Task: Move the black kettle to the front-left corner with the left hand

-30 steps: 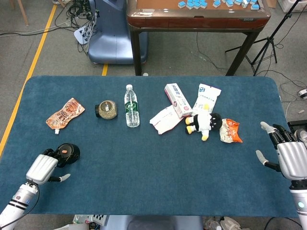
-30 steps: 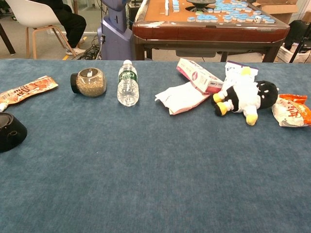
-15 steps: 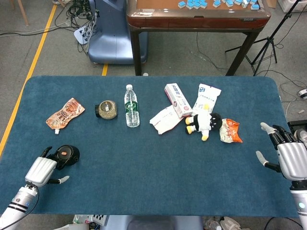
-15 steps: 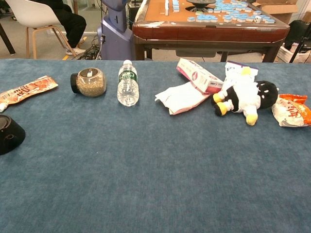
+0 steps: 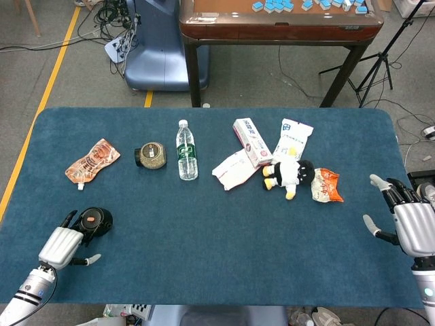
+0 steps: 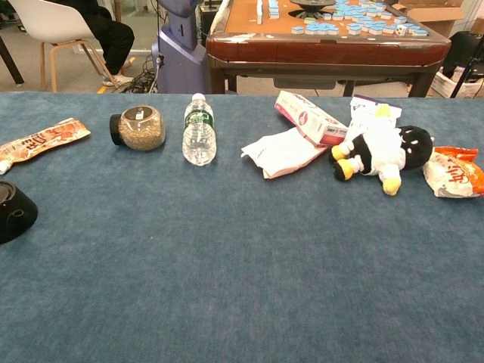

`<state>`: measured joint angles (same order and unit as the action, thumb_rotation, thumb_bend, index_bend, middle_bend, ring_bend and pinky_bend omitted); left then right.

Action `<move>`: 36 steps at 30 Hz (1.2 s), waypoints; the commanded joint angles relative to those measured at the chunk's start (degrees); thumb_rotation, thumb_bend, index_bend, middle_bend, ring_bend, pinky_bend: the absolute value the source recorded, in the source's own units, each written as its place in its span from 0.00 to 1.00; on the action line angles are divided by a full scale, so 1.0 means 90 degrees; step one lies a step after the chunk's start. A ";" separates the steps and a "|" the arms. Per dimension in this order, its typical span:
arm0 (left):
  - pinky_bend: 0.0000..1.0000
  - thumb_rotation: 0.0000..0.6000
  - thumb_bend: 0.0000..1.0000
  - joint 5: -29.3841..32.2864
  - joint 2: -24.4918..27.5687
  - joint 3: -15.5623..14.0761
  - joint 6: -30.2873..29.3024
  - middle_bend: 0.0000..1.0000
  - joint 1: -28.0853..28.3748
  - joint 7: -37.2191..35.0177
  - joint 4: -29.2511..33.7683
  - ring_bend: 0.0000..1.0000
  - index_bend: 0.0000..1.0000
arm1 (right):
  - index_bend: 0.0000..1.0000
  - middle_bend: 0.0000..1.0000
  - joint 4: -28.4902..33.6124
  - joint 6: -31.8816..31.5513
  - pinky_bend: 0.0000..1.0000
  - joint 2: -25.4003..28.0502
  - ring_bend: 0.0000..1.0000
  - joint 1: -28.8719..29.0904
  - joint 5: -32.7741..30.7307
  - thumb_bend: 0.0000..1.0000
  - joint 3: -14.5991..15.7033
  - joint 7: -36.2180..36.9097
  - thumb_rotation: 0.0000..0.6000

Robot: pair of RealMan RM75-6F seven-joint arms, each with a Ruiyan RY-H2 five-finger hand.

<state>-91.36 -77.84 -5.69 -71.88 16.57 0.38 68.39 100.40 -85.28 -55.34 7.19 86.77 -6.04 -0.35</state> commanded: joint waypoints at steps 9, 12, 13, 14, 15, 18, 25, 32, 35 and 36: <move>0.02 0.56 0.15 0.0092 0.0053 -0.0008 0.0195 0.71 0.0005 -0.0108 0.0297 0.57 0.71 | 0.13 0.25 -0.0027 -0.0034 0.25 -0.0005 0.15 -0.0029 -0.0008 0.33 0.0002 0.0050 1.00; 0.02 0.54 0.15 0.0179 0.0141 0.0039 0.0280 0.76 0.0035 -0.0238 0.0500 0.62 0.76 | 0.13 0.25 -0.0040 -0.0059 0.25 -0.0011 0.15 -0.0040 -0.0011 0.33 -0.0006 0.0070 1.00; 0.02 0.52 0.15 0.0222 0.0191 0.0052 0.0348 0.78 0.0057 -0.0288 0.0595 0.63 0.78 | 0.13 0.25 -0.0048 -0.0064 0.25 -0.0015 0.15 -0.0043 -0.0015 0.33 -0.0009 0.0073 1.00; 0.02 0.50 0.15 0.0257 0.0228 0.0063 0.0398 0.80 0.0074 -0.0321 0.0670 0.65 0.79 | 0.13 0.25 -0.0056 -0.0069 0.25 -0.0020 0.15 -0.0045 -0.0019 0.33 -0.0012 0.0076 1.00; 0.02 0.46 0.15 0.0294 0.0270 0.0082 0.0450 0.82 0.0096 -0.0359 0.0756 0.66 0.81 | 0.13 0.25 -0.0068 -0.0074 0.25 -0.0027 0.15 -0.0047 -0.0025 0.33 -0.0015 0.0081 1.00; 0.01 0.41 0.14 0.0380 0.0390 0.0165 0.0562 0.86 0.0180 -0.0378 0.1016 0.70 0.85 | 0.13 0.25 -0.0114 -0.0079 0.25 -0.0056 0.15 -0.0053 -0.0059 0.33 -0.0027 0.0098 1.00; 0.01 0.36 0.11 0.0642 0.0439 0.0518 0.0561 0.98 0.0324 -0.0332 0.1428 0.80 0.96 | 0.13 0.25 -0.0219 -0.0049 0.25 -0.0107 0.15 -0.0033 -0.0121 0.33 -0.0061 0.0137 1.00; 0.02 0.39 0.11 0.1113 0.0312 0.1006 0.0506 1.00 0.0452 -0.0280 0.1729 0.91 1.00 | 0.13 0.25 -0.0348 0.0034 0.25 -0.0182 0.15 -0.0002 -0.0183 0.33 -0.0070 0.0215 1.00; 0.02 0.39 0.11 0.1298 0.0332 0.1137 0.0472 1.00 0.0463 -0.0147 0.1886 0.94 1.00 | 0.13 0.25 -0.0410 0.0035 0.25 -0.0212 0.15 -0.0011 -0.0190 0.33 -0.0062 0.0260 1.00; 0.02 0.39 0.11 0.1358 0.0344 0.1169 0.0456 1.00 0.0456 -0.0114 0.1939 0.94 1.00 | 0.13 0.25 -0.0428 0.0033 0.25 -0.0221 0.15 -0.0015 -0.0193 0.33 -0.0060 0.0274 1.00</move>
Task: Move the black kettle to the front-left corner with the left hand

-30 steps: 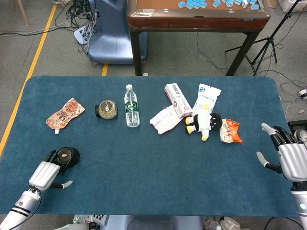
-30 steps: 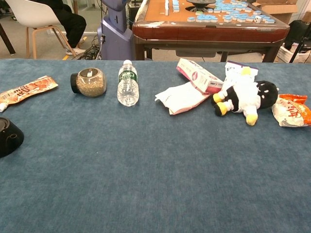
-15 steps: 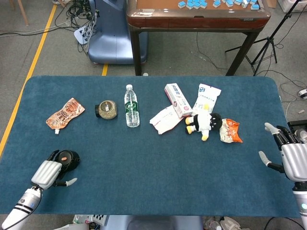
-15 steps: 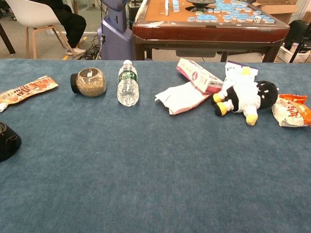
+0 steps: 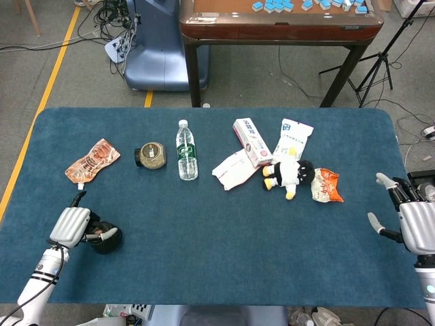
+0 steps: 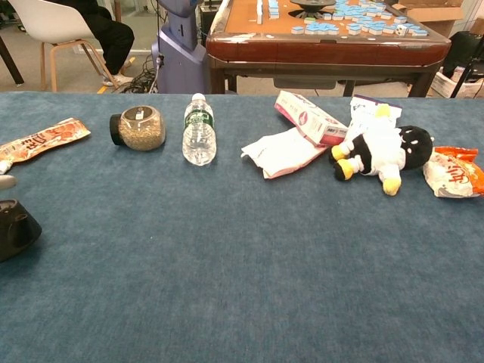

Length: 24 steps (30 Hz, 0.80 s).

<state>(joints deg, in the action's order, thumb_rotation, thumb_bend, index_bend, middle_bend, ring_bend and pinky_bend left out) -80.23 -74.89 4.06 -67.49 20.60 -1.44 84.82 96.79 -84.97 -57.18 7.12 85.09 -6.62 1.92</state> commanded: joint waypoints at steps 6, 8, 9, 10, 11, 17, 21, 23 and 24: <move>0.02 0.31 0.11 0.0519 0.0121 0.0288 -0.0171 1.00 -0.0079 0.0176 0.0526 0.98 1.00 | 0.13 0.25 -0.0140 0.0012 0.25 -0.0076 0.15 -0.0020 -0.0013 0.33 0.0024 0.0108 1.00; 0.02 0.36 0.12 0.0608 0.0129 0.0355 -0.0275 1.00 -0.0109 0.0260 0.0619 0.98 1.00 | 0.13 0.25 -0.0171 0.0021 0.25 -0.0092 0.15 -0.0017 -0.0007 0.33 0.0029 0.0125 1.00; 0.02 0.42 0.15 0.0622 0.0114 0.0392 -0.0354 1.00 -0.0123 0.0296 0.0638 0.98 1.00 | 0.13 0.25 -0.0180 0.0022 0.25 -0.0096 0.15 -0.0016 -0.0003 0.33 0.0030 0.0131 1.00; 0.02 0.46 0.17 0.0625 0.0093 0.0416 -0.0428 1.00 -0.0138 0.0337 0.0649 0.98 1.00 | 0.13 0.25 -0.0191 0.0023 0.25 -0.0101 0.15 -0.0015 0.0001 0.33 0.0031 0.0139 1.00; 0.03 0.54 0.22 0.0628 0.0078 0.0439 -0.0489 1.00 -0.0150 0.0360 0.0657 0.98 1.00 | 0.13 0.25 -0.0200 0.0023 0.25 -0.0105 0.15 -0.0015 0.0004 0.33 0.0031 0.0145 1.00; 0.13 0.77 0.31 0.0623 0.0028 0.0507 -0.0663 1.00 -0.0173 0.0441 0.0642 0.98 1.00 | 0.13 0.25 -0.0243 0.0044 0.25 -0.0123 0.15 -0.0016 -0.0005 0.33 0.0039 0.0170 1.00; 0.20 0.84 0.32 0.0601 0.0046 0.0505 -0.0666 1.00 -0.0167 0.0459 0.0624 0.98 1.00 | 0.13 0.25 -0.0262 0.0053 0.25 -0.0128 0.15 -0.0018 -0.0013 0.33 0.0042 0.0179 1.00; 0.22 0.85 0.32 0.0570 0.0064 0.0496 -0.0684 1.00 -0.0164 0.0517 0.0601 0.98 1.00 | 0.13 0.25 -0.0271 0.0060 0.25 -0.0128 0.15 -0.0017 -0.0022 0.33 0.0040 0.0186 1.00; 0.24 0.87 0.32 0.0543 0.0065 0.0491 -0.0703 1.00 -0.0161 0.0549 0.0579 0.98 1.00 | 0.13 0.25 -0.0274 0.0065 0.25 -0.0129 0.15 -0.0015 -0.0024 0.33 0.0039 0.0187 1.00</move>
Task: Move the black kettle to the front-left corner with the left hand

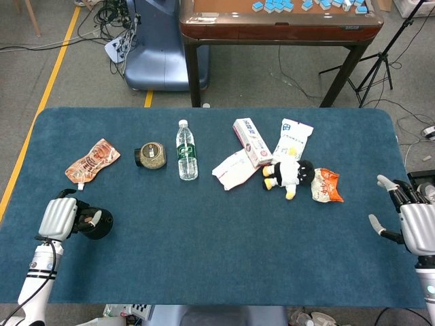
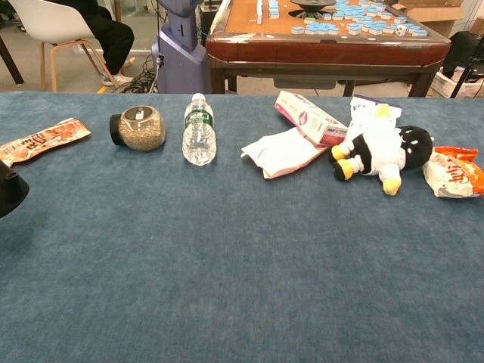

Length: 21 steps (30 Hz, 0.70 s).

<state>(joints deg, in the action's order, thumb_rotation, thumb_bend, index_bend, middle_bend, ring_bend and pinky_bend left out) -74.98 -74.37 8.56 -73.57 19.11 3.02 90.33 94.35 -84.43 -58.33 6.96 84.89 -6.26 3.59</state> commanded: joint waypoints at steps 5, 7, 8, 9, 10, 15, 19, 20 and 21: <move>0.32 0.93 0.32 -0.0132 -0.0001 -0.0034 -0.0109 1.00 -0.0009 0.0113 -0.0084 0.98 1.00 | 0.13 0.25 -0.0019 0.0043 0.25 -0.0008 0.15 0.0012 -0.0022 0.33 0.0000 0.0014 1.00; 0.33 0.94 0.32 -0.0166 0.0011 -0.0056 -0.0110 1.00 -0.0006 0.0165 -0.0103 0.98 1.00 | 0.13 0.25 -0.0024 0.0057 0.25 -0.0014 0.15 0.0018 -0.0027 0.33 0.0000 0.0018 1.00; 0.33 0.94 0.32 -0.0179 0.0012 -0.0062 -0.0118 1.00 -0.0005 0.0189 -0.0109 0.98 1.00 | 0.13 0.25 -0.0027 0.0062 0.25 -0.0016 0.15 0.0021 -0.0029 0.33 -0.0001 0.0020 1.00; 0.34 0.95 0.32 -0.0191 0.0008 -0.0066 -0.0128 1.00 -0.0006 0.0205 -0.0114 0.98 1.00 | 0.13 0.25 -0.0028 0.0066 0.25 -0.0017 0.15 0.0022 -0.0030 0.33 -0.0001 0.0021 1.00; 0.34 0.95 0.32 -0.0202 0.0003 -0.0073 -0.0138 1.00 -0.0011 0.0210 -0.0115 0.98 1.00 | 0.13 0.25 -0.0033 0.0070 0.25 -0.0019 0.15 0.0024 -0.0031 0.33 -0.0001 0.0024 1.00; 0.34 0.96 0.32 -0.0252 -0.0010 -0.0093 -0.0165 1.00 -0.0014 0.0239 -0.0127 0.98 1.00 | 0.13 0.25 -0.0043 0.0090 0.25 -0.0024 0.15 0.0028 -0.0042 0.33 0.0001 0.0037 1.00; 0.34 0.95 0.32 -0.0272 -0.0032 -0.0098 -0.0176 1.00 -0.0018 0.0205 -0.0136 0.98 1.00 | 0.13 0.25 -0.0050 0.0098 0.25 -0.0027 0.15 0.0028 -0.0050 0.33 0.0002 0.0042 1.00; 0.34 0.95 0.32 -0.0272 -0.0034 -0.0096 -0.0179 1.00 -0.0019 0.0205 -0.0139 0.98 1.00 | 0.13 0.25 -0.0052 0.0097 0.25 -0.0027 0.15 0.0027 -0.0051 0.33 0.0002 0.0045 1.00; 0.34 0.95 0.32 -0.0271 -0.0036 -0.0097 -0.0180 1.00 -0.0020 0.0203 -0.0139 0.98 1.00 | 0.13 0.25 -0.0053 0.0098 0.25 -0.0029 0.15 0.0026 -0.0053 0.33 0.0002 0.0045 1.00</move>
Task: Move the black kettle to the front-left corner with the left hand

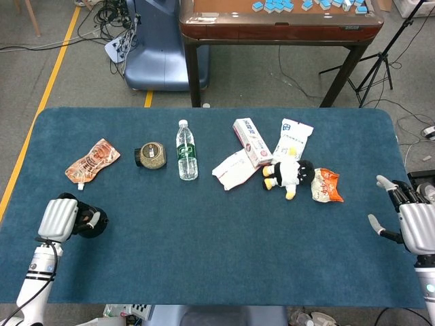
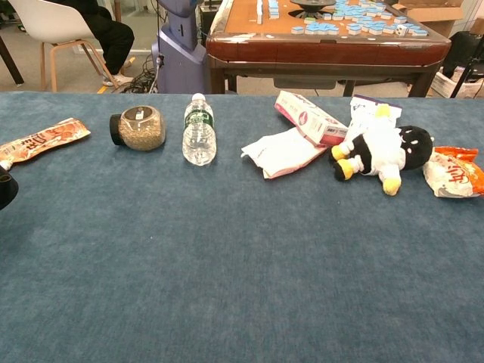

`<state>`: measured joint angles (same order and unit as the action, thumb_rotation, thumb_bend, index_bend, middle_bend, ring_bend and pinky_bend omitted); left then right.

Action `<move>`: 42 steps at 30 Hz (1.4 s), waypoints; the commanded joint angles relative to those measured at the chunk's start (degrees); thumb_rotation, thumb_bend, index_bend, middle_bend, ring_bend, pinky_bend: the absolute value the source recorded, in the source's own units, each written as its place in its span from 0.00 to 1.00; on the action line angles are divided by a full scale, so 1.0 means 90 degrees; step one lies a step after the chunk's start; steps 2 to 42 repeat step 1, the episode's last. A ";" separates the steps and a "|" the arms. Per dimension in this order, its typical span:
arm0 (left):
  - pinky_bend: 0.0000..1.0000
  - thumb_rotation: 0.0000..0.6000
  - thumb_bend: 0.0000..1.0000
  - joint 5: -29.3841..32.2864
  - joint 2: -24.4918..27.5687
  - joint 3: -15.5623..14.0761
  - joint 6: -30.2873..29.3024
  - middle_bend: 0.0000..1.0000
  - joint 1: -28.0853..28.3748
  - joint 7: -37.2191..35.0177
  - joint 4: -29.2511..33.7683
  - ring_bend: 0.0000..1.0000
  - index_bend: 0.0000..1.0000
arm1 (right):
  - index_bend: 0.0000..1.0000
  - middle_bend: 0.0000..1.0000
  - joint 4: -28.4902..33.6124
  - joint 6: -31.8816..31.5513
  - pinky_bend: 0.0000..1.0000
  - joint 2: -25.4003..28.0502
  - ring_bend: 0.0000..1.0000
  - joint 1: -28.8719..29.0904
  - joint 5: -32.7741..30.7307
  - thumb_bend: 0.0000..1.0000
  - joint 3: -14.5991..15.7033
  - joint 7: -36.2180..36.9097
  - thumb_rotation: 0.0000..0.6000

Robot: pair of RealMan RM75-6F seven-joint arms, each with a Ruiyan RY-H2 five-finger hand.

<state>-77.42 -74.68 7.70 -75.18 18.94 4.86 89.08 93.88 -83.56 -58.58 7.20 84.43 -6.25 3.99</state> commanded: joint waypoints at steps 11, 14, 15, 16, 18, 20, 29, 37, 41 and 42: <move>0.34 0.94 0.32 0.0001 -0.0003 -0.0005 0.0003 1.00 -0.0003 -0.0001 0.0002 0.98 1.00 | 0.13 0.25 -0.0004 0.0002 0.25 -0.0003 0.15 -0.0003 -0.0003 0.33 0.0003 0.0000 1.00; 0.34 0.94 0.32 0.0001 -0.0003 -0.0005 0.0003 1.00 -0.0003 -0.0001 0.0002 0.98 1.00 | 0.13 0.25 -0.0004 0.0002 0.25 -0.0003 0.15 -0.0003 -0.0003 0.33 0.0003 0.0000 1.00; 0.34 0.94 0.32 0.0001 -0.0003 -0.0005 0.0003 1.00 -0.0003 -0.0001 0.0002 0.98 1.00 | 0.13 0.25 -0.0004 0.0002 0.25 -0.0003 0.15 -0.0003 -0.0003 0.33 0.0003 0.0000 1.00; 0.34 0.94 0.32 0.0001 -0.0003 -0.0005 0.0003 1.00 -0.0003 -0.0001 0.0002 0.98 1.00 | 0.13 0.25 -0.0004 0.0002 0.25 -0.0003 0.15 -0.0003 -0.0003 0.33 0.0003 0.0000 1.00; 0.34 0.94 0.32 0.0001 -0.0003 -0.0005 0.0003 1.00 -0.0003 -0.0001 0.0002 0.98 1.00 | 0.13 0.25 -0.0004 0.0002 0.25 -0.0003 0.15 -0.0003 -0.0003 0.33 0.0003 0.0000 1.00; 0.34 0.94 0.32 0.0001 -0.0003 -0.0005 0.0003 1.00 -0.0003 -0.0001 0.0002 0.98 1.00 | 0.13 0.25 -0.0004 0.0002 0.25 -0.0003 0.15 -0.0003 -0.0003 0.33 0.0003 0.0000 1.00; 0.34 0.94 0.32 0.0001 -0.0003 -0.0005 0.0003 1.00 -0.0003 -0.0001 0.0002 0.98 1.00 | 0.13 0.25 -0.0004 0.0002 0.25 -0.0003 0.15 -0.0003 -0.0003 0.33 0.0003 0.0000 1.00; 0.34 0.94 0.32 0.0001 -0.0003 -0.0005 0.0003 1.00 -0.0003 -0.0001 0.0002 0.98 1.00 | 0.13 0.25 -0.0004 0.0002 0.25 -0.0003 0.15 -0.0003 -0.0003 0.33 0.0003 0.0000 1.00; 0.34 0.94 0.32 0.0001 -0.0003 -0.0005 0.0003 1.00 -0.0003 -0.0001 0.0002 0.98 1.00 | 0.13 0.25 -0.0004 0.0002 0.25 -0.0003 0.15 -0.0003 -0.0003 0.33 0.0003 0.0000 1.00; 0.34 0.94 0.32 0.0001 -0.0003 -0.0005 0.0003 1.00 -0.0003 -0.0001 0.0002 0.98 1.00 | 0.13 0.25 -0.0004 0.0002 0.25 -0.0003 0.15 -0.0003 -0.0003 0.33 0.0003 0.0000 1.00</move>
